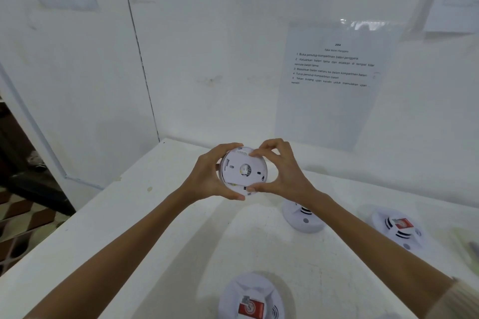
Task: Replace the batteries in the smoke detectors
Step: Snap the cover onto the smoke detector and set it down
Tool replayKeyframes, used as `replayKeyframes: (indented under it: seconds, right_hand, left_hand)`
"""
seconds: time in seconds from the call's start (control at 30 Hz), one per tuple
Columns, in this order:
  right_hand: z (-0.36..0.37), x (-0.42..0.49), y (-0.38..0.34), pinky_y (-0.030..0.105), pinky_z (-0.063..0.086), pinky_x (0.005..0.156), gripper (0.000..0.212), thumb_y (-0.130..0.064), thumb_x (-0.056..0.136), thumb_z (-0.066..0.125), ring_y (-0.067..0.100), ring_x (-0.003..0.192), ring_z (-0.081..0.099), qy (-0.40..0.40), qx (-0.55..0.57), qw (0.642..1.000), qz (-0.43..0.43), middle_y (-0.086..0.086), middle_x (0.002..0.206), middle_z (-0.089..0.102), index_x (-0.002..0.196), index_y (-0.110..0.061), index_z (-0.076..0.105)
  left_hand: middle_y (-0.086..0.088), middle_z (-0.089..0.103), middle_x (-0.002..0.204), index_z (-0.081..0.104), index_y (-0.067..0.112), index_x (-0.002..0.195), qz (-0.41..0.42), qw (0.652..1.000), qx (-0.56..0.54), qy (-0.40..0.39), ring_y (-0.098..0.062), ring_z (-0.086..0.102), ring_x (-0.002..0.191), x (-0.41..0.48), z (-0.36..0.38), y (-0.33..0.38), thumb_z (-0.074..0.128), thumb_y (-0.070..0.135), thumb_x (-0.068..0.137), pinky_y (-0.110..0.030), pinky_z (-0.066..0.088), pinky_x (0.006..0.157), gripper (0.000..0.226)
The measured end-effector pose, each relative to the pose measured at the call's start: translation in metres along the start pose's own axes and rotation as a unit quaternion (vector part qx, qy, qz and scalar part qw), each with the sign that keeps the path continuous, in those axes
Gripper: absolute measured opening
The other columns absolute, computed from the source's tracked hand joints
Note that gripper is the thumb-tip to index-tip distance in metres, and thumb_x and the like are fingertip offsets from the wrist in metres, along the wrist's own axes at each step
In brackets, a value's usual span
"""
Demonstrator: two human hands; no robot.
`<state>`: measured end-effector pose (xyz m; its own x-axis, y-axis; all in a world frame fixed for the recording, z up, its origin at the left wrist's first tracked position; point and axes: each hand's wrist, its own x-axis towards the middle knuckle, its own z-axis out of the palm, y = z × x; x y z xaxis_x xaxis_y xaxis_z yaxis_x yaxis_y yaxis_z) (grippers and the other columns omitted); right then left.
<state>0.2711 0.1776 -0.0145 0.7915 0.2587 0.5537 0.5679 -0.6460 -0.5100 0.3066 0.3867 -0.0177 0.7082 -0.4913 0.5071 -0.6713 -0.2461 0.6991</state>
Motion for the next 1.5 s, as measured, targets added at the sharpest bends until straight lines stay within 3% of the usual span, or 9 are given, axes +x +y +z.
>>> replayKeyframes:
  seconds: [0.2, 0.5, 0.7, 0.9, 1.1, 1.5]
  right_hand:
    - [-0.001, 0.005, -0.001, 0.007, 0.029, 0.085, 0.068, -0.053, 0.057, 0.068, 0.008, 0.096, 0.032, -0.024, -0.084, 0.994, -0.070, 0.000, 0.102, 0.048, 0.109, -0.011, 0.055]
    - [-0.004, 0.011, 0.004, 0.010, 0.030, 0.081, 0.067, -0.051, 0.056, 0.068, 0.011, 0.088, 0.040, -0.015, -0.076, 0.991, -0.109, 0.008, 0.097, 0.053, 0.108, -0.010, 0.053]
    - [-0.007, 0.010, 0.004, 0.009, 0.029, 0.082, 0.069, -0.050, 0.057, 0.065, 0.012, 0.088, 0.037, -0.025, -0.088, 0.986, -0.137, 0.010, 0.096, 0.051, 0.115, -0.017, 0.045]
    - [-0.011, 0.008, 0.009, 0.025, 0.041, 0.075, 0.067, -0.049, 0.060, 0.066, 0.017, 0.090, 0.038, -0.029, -0.116, 0.978, -0.170, 0.006, 0.100, 0.044, 0.113, -0.010, 0.051]
    - [-0.008, 0.001, 0.011, 0.013, 0.032, 0.088, 0.070, -0.047, 0.063, 0.068, 0.016, 0.095, 0.041, 0.013, -0.114, 0.982, -0.147, 0.003, 0.104, 0.044, 0.121, -0.011, 0.052]
    - [0.009, -0.015, 0.008, 0.010, 0.030, 0.085, 0.069, -0.047, 0.063, 0.068, 0.014, 0.092, 0.040, 0.085, -0.073, 0.986, -0.126, -0.001, 0.102, 0.040, 0.121, -0.016, 0.048]
  left_hand:
    - [0.005, 0.058, 0.124, 0.050, 0.015, 0.127, 0.011, 1.000, -0.005, -0.008, -0.006, 0.055, 0.110, 0.000, 0.001, 0.002, 0.088, 0.039, 0.041, -0.025, 0.055, 0.080, 0.097]
    - [0.026, 0.055, 0.121, 0.047, 0.031, 0.123, 0.000, 0.999, -0.033, -0.001, 0.000, 0.054, 0.110, 0.000, 0.004, 0.006, 0.087, 0.040, 0.040, -0.013, 0.050, 0.079, 0.092]
    - [0.018, 0.055, 0.124, 0.048, 0.033, 0.123, -0.009, 0.999, -0.047, -0.009, -0.003, 0.054, 0.112, 0.000, 0.009, 0.007, 0.087, 0.038, 0.039, -0.014, 0.050, 0.079, 0.093]
    - [0.016, 0.056, 0.124, 0.049, 0.027, 0.125, -0.012, 0.998, -0.052, -0.013, -0.004, 0.054, 0.113, 0.001, 0.012, 0.008, 0.088, 0.036, 0.039, -0.014, 0.049, 0.079, 0.094]
    - [0.012, 0.058, 0.125, 0.051, 0.021, 0.127, -0.001, 0.999, -0.053, 0.000, -0.008, 0.055, 0.114, 0.002, 0.014, 0.010, 0.089, 0.033, 0.041, -0.016, 0.050, 0.079, 0.095]
    - [0.012, 0.057, 0.125, 0.051, 0.021, 0.127, -0.002, 0.999, -0.050, -0.012, -0.008, 0.055, 0.114, -0.005, 0.014, 0.009, 0.089, 0.035, 0.041, -0.017, 0.052, 0.080, 0.095]
